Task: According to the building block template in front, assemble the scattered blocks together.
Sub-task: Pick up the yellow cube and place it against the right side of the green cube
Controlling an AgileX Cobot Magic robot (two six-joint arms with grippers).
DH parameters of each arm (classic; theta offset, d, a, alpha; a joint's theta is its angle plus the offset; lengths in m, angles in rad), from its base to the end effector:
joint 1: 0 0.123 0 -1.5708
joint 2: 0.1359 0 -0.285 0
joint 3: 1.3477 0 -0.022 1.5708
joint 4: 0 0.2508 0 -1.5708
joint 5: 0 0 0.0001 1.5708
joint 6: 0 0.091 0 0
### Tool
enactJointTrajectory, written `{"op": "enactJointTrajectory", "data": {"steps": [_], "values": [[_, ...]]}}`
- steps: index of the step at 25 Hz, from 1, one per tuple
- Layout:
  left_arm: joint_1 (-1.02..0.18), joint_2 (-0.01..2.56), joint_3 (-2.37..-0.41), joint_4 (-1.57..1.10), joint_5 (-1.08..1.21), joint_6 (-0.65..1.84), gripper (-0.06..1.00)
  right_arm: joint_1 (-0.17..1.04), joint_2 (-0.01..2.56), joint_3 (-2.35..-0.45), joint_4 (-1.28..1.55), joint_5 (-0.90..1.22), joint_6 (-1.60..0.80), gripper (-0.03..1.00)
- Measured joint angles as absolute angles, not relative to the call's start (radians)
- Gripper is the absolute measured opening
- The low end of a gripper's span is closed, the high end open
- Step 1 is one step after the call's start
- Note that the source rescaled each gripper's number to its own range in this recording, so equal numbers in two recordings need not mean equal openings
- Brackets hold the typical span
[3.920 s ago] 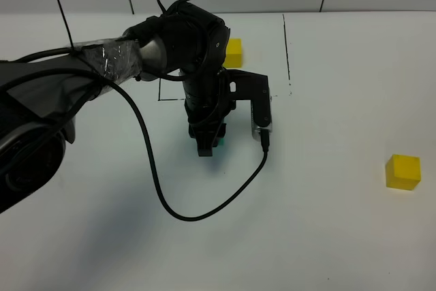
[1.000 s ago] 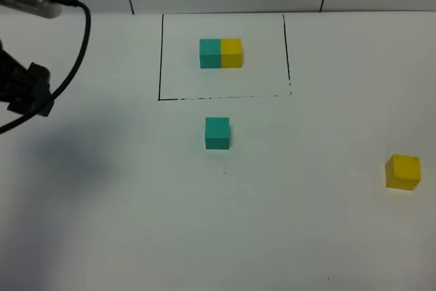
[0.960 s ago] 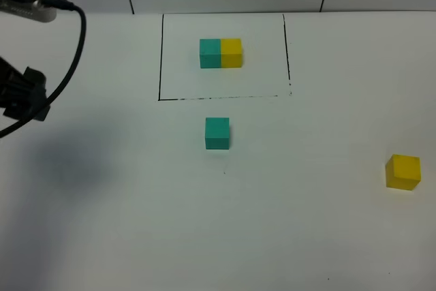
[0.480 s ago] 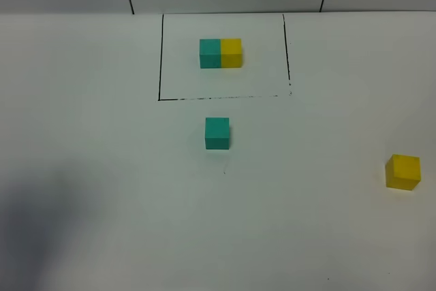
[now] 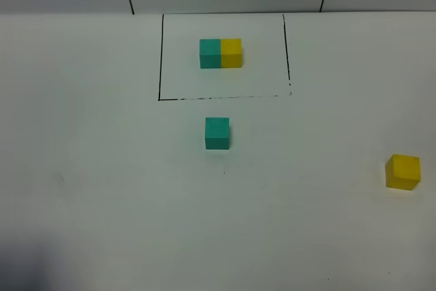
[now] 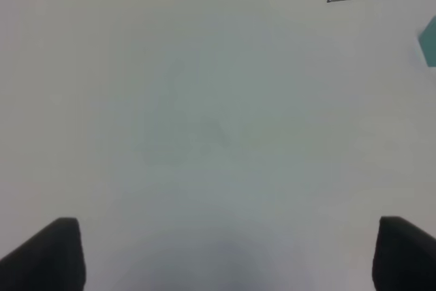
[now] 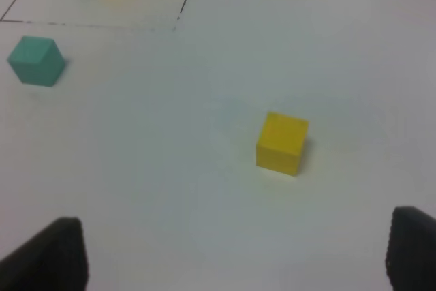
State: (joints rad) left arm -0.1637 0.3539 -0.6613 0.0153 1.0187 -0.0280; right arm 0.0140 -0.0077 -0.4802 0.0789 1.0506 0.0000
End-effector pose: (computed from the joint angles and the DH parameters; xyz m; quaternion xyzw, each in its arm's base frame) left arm 0.0449 -0.0062 0.3206 0.0609 0.8879 -0.0360 0.4545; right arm -0.0035 0.0062 0.2728 -0.0071 0.8531 0.0431 0.5200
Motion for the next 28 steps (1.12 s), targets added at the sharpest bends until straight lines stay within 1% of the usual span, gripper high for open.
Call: {"op": "enactJointTrajectory", "data": {"steps": [5,13,18,28], "values": [[-0.164,0.195,-0.569,-0.045,1.026,0.000,0.80,0.014,-0.008,-0.480,0.079,1.051,0.000,0.82],[-0.164,0.012,-0.502,-0.090,1.041,0.045,0.75,0.014,-0.008,-0.480,0.079,1.051,0.000,0.82],[-0.164,-0.005,-0.502,-0.093,1.041,0.052,0.72,0.014,-0.008,-0.480,0.079,1.051,0.005,0.82],[-0.164,-0.005,-0.502,-0.093,1.041,0.052,0.72,0.014,-0.008,-0.480,0.079,1.051,0.005,0.82]]}}
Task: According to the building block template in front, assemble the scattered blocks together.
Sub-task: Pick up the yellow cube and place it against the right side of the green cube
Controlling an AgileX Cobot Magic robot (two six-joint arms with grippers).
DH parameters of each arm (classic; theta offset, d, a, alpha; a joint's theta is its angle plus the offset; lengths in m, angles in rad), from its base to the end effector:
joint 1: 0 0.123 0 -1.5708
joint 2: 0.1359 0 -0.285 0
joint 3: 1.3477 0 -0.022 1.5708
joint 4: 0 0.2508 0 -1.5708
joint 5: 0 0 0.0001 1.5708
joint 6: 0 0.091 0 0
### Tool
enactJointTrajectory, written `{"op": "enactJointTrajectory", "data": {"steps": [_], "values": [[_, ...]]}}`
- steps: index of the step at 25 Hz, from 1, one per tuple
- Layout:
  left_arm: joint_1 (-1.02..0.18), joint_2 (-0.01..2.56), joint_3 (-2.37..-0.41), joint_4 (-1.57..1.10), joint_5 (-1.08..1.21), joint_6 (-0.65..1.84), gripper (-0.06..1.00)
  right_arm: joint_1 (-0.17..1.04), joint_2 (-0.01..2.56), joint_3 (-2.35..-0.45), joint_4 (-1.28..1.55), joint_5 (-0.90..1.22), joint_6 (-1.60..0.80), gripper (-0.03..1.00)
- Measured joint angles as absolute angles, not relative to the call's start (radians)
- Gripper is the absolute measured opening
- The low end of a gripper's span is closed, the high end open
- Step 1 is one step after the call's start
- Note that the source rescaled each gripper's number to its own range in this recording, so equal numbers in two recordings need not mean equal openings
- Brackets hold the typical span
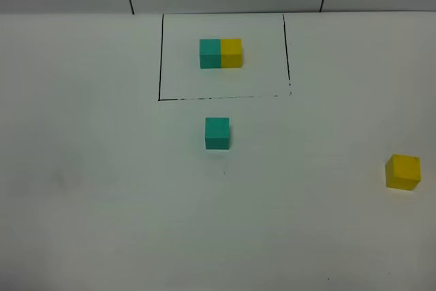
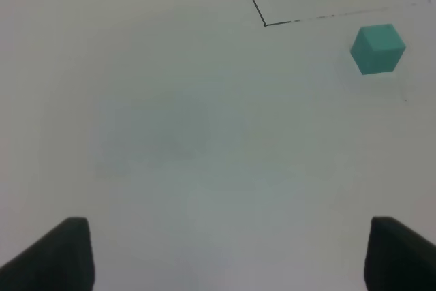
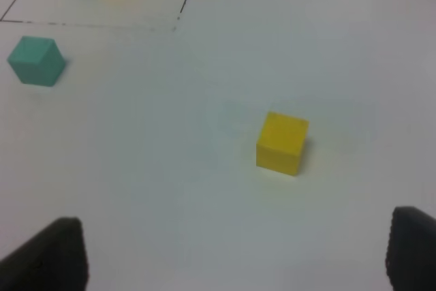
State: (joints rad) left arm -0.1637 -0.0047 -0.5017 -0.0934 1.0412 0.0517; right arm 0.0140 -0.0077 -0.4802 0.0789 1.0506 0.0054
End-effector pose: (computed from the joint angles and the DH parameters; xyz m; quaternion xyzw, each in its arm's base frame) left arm -0.0063 -0.0064 0.2796 0.0924 0.8404 -0.0764 0.5285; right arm -0.0035 0.0062 0.2728 -0.0048 0.8531 0.0445 0.5199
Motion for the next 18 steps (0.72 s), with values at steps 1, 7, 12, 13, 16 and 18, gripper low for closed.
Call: {"op": "enactJointTrajectory", "data": {"steps": [1,7,12,13,16,18], "values": [[-0.164,-0.005,-0.502,-0.093,1.041,0.052,0.72,0.014,-0.008,-0.480,0.079,1.051,0.000,0.82],[-0.150,-0.005,-0.502,-0.093,1.041,0.052,0.72,0.014,-0.008,-0.480,0.079,1.051,0.000,0.82],[-0.031,-0.005,-0.502,-0.093,1.041,0.053,0.72,0.014,-0.008,-0.480,0.079,1.051,0.000,0.82],[-0.008,-0.005,-0.502,-0.093,1.041,0.053,0.72,0.014,-0.008,-0.480,0.079,1.051,0.000,0.82],[0.014,-0.005,-0.502,-0.093,1.041,0.053,0.72,0.014,-0.008,-0.480,0.079,1.051,0.005,0.82],[0.014,-0.005,-0.502,-0.093,1.041,0.053,0.72,0.014,-0.008,-0.480,0.079,1.051,0.000,0.82]]}}
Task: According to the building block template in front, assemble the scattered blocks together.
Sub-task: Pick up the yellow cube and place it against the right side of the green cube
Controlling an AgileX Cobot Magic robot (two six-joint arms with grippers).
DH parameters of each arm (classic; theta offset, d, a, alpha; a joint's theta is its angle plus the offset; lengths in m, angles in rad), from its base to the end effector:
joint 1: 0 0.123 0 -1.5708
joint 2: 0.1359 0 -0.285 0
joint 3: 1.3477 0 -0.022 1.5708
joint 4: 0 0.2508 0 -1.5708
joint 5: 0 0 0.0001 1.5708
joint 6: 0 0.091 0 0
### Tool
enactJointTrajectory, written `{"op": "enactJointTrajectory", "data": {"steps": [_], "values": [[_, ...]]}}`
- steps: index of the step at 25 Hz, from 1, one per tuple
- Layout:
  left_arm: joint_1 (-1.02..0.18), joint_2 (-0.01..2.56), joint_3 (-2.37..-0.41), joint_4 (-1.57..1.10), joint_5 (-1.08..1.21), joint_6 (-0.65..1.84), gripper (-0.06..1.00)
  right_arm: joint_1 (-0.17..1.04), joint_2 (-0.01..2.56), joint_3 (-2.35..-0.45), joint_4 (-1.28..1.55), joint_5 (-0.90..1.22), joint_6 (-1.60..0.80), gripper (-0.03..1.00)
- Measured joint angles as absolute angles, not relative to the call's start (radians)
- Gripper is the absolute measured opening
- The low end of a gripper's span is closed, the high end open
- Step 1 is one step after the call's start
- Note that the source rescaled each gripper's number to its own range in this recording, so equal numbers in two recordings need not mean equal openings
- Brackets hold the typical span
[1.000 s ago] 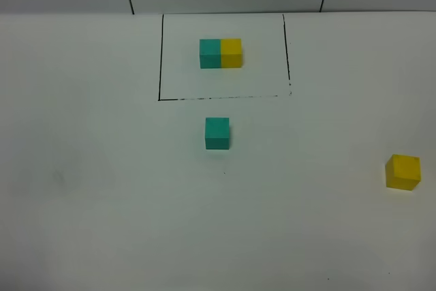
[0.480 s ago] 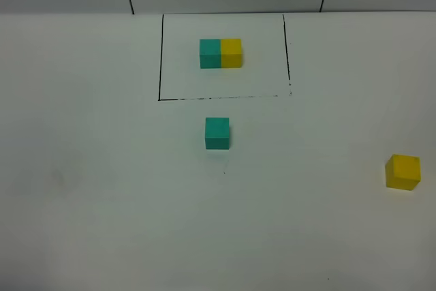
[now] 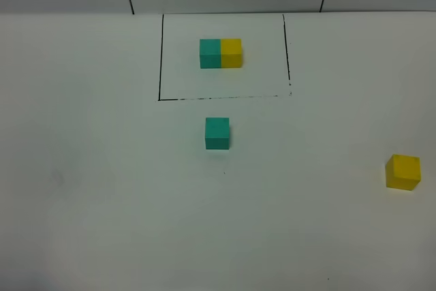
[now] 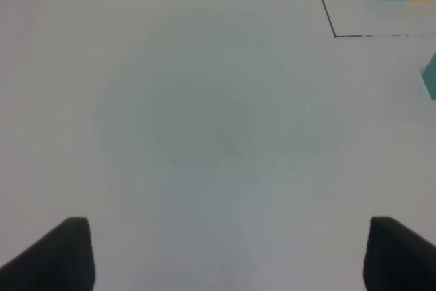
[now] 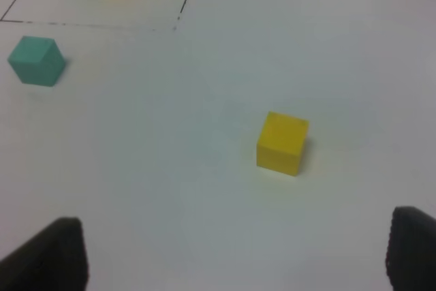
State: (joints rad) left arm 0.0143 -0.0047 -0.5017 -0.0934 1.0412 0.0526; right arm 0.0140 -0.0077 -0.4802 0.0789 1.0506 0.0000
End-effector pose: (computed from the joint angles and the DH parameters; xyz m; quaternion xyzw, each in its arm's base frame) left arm -0.0051 -0.0074 0.2796 0.0177 0.8453 -0.0288 0.5332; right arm -0.0035 0.0062 0.2728 -0.0071 0.8531 0.0431 0.5200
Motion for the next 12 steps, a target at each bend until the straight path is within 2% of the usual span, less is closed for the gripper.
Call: {"op": "enactJointTrajectory", "data": {"steps": [12], "values": [[0.014,-0.005,-0.502,-0.093,1.041,0.053,0.71,0.014,-0.008,-0.480,0.080,1.051,0.005,0.82]]}}
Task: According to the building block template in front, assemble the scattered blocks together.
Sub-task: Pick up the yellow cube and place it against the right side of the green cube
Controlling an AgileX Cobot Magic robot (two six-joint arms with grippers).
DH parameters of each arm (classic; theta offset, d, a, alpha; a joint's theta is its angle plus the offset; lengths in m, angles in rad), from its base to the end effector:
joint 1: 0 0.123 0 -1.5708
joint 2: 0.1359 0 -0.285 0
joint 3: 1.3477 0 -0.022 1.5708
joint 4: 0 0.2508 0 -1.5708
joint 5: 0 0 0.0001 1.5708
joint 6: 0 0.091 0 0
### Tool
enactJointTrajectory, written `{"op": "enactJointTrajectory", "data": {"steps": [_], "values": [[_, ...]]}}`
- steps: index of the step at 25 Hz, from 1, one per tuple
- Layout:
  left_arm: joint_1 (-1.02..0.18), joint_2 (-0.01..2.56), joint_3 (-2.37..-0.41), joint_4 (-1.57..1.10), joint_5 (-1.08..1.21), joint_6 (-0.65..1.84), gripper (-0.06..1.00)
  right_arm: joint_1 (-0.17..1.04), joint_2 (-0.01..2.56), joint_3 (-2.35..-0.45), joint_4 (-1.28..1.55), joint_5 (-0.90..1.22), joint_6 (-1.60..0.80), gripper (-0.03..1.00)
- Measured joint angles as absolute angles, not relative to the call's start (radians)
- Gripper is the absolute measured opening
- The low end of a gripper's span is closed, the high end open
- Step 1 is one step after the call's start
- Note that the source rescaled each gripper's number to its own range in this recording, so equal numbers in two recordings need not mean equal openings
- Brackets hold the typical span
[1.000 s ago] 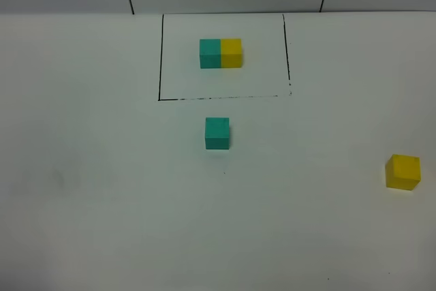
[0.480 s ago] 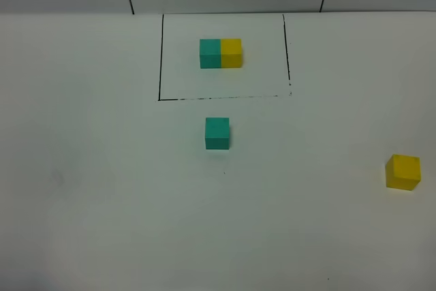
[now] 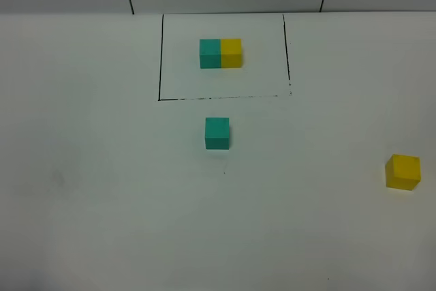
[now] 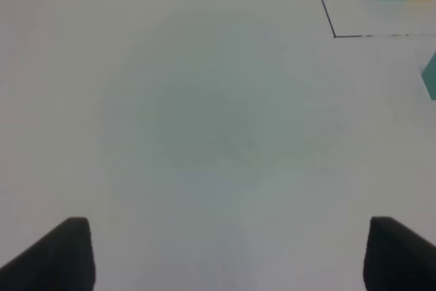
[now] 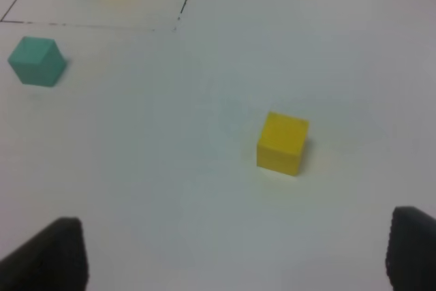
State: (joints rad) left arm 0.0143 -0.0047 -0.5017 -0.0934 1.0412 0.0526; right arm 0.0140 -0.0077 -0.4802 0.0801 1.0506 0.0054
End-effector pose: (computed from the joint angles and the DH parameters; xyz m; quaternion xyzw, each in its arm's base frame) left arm -0.0051 -0.0074 0.2796 0.0177 0.8453 -0.0288 0.5332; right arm -0.0035 0.0063 0.2728 -0.0048 0.8531 0.0451 0.5198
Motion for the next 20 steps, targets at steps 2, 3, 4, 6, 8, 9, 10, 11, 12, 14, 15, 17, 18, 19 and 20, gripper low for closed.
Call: {"op": "enactJointTrajectory", "data": {"steps": [2,3,4,6,8,9,10,11,12,14,15,17,18,19,20], "values": [[0.014,-0.005,-0.502,-0.093,1.041,0.053,0.71,0.014,-0.008,-0.484,0.080,1.057,0.005,0.82],[0.014,-0.005,-0.502,-0.093,1.041,0.053,0.71,0.014,-0.008,-0.493,0.080,1.065,0.005,0.82],[0.014,-0.005,-0.502,-0.093,1.041,0.053,0.71,0.014,0.002,-0.503,0.089,1.073,0.005,0.82],[0.014,-0.005,-0.502,-0.093,1.041,0.053,0.71,0.014,0.046,-0.530,0.127,1.076,0.005,0.82],[0.014,-0.005,-0.502,-0.093,1.041,0.053,0.71,0.014,0.127,-0.560,0.202,1.068,-0.010,0.82],[0.014,-0.005,-0.502,-0.093,1.041,0.053,0.71,0.014,0.180,-0.570,0.237,1.056,-0.026,0.82],[0.014,-0.005,-0.502,-0.093,1.041,0.053,0.71,0.014,0.238,-0.582,0.283,1.035,-0.055,0.82],[0.014,-0.005,-0.502,-0.093,1.041,0.053,0.71,0.014,0.294,-0.588,0.314,1.013,-0.078,0.82],[0.014,-0.005,-0.502,-0.093,1.041,0.053,0.71,0.014,0.365,-0.595,0.330,0.986,-0.101,0.82],[0.014,-0.005,-0.502,-0.093,1.041,0.053,0.71,0.014,0.513,-0.606,0.331,0.934,-0.125,0.82],[0.014,-0.005,-0.502,-0.093,1.041,0.053,0.71,0.014,0.601,-0.613,0.321,0.906,-0.132,0.82],[0.014,-0.005,-0.502,-0.093,1.041,0.053,0.71,0.014,0.783,-0.633,0.296,0.856,-0.141,0.82],[0.014,-0.005,-0.502,-0.093,1.041,0.053,0.71,0.014,0.858,-0.649,0.284,0.830,-0.144,0.82],[0.014,-0.005,-0.502,-0.093,1.041,0.053,0.71,0.014,0.945,-0.664,0.276,0.807,-0.145,0.82],[0.014,-0.005,-0.502,-0.093,1.041,0.053,0.71,0.014,1.030,-0.684,0.267,0.786,-0.146,0.82]]}}
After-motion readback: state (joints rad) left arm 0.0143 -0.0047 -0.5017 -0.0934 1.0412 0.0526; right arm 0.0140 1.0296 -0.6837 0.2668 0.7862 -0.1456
